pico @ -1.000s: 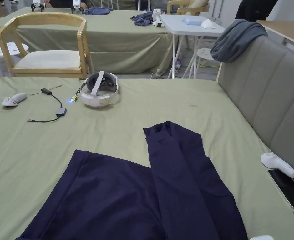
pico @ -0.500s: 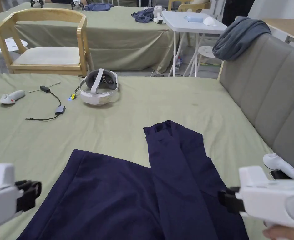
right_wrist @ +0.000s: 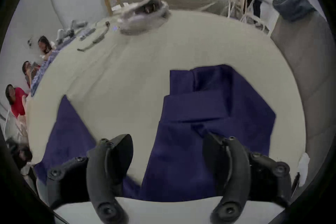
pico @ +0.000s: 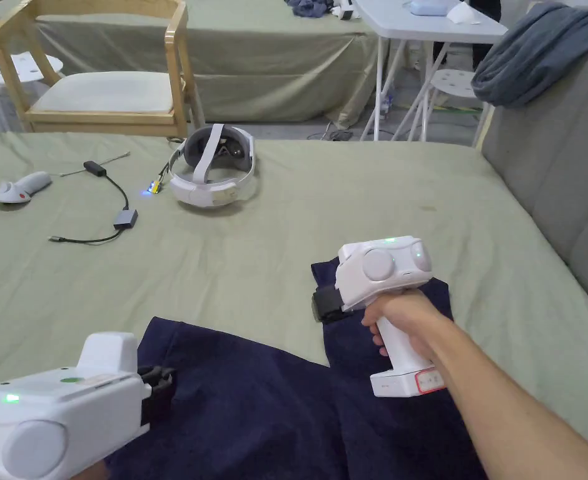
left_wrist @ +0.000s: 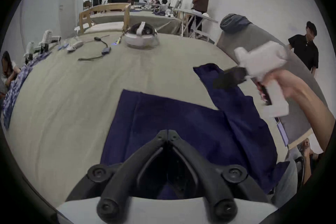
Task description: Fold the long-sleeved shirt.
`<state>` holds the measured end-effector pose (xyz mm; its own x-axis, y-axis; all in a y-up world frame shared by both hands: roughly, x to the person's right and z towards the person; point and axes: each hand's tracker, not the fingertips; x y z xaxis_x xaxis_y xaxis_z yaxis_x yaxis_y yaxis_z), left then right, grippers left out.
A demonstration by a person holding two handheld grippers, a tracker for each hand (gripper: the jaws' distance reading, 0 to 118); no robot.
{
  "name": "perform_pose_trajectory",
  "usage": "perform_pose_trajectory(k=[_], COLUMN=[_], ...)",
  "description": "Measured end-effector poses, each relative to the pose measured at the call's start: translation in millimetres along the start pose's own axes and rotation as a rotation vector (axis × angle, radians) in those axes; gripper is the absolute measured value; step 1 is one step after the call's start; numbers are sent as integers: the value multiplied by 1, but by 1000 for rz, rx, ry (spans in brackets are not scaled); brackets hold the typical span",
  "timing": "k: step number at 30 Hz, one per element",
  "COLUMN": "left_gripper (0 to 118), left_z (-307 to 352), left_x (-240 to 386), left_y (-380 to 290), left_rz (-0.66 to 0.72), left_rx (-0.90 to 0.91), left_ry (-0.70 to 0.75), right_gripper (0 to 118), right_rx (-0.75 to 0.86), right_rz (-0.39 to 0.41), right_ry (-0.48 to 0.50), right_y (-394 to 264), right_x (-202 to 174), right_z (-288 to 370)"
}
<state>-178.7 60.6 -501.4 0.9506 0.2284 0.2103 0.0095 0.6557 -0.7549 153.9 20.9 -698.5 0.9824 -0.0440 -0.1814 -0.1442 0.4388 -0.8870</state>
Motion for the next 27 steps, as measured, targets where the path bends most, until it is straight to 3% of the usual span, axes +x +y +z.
perform_pose_trajectory(k=[2, 4, 5, 6, 7, 8, 11, 13, 18, 20, 22, 25, 27], left_gripper=[3, 3, 3, 3, 3, 3, 3, 3, 3, 3, 3, 3, 3], left_z=[-2, 3, 4, 5, 7, 7, 17, 26, 50, 57, 62, 67, 70], left_x=[-4, -4, -5, -7, -9, -13, -13, -15, -9, -7, -3, 3, 9], left_y=[-10, -17, -20, -23, -25, -25, -26, -26, -25, -27, -31, -38, -41], left_rz=[4, -1, -1, 0, 3, 11, 26, 24, 30, 25, 22, 21, 16], left_rx=[-25, -43, -49, -52, -53, -52, -35, -7, 43, 54, 62, 60, 56], left_ry=[4, 10, 18, 24, 28, 32, 29, 29, 5, -1, -7, -23, -28], right_gripper=[68, 67, 61, 42, 7, 2, 2, 2, 2, 2, 2, 2, 2], right_rx=[-30, -64, -18, -25, -26, -22, -24, 82, 248, 224, 151, -1, -66], right_rz=[-4, 13, 27, -1, -19, -9, -58, -88, -23, 2, -23, 61, 73], right_ry=[-18, -67, -54, -55, -21, -8, 31, 113, 249, 265, 274, 268, 201], right_y=[-1, -12, -9, -7, -16, -19, -35, -58, -168, -222, -268, -317, -331], right_x=[-8, -7, -11, -13, -10, -11, -2, -2, -13, -20, -28, -37, -47], right_z=[-25, -44, -32, -26, -10, -5, 11, 50, 171, 202, 209, 178, 159])
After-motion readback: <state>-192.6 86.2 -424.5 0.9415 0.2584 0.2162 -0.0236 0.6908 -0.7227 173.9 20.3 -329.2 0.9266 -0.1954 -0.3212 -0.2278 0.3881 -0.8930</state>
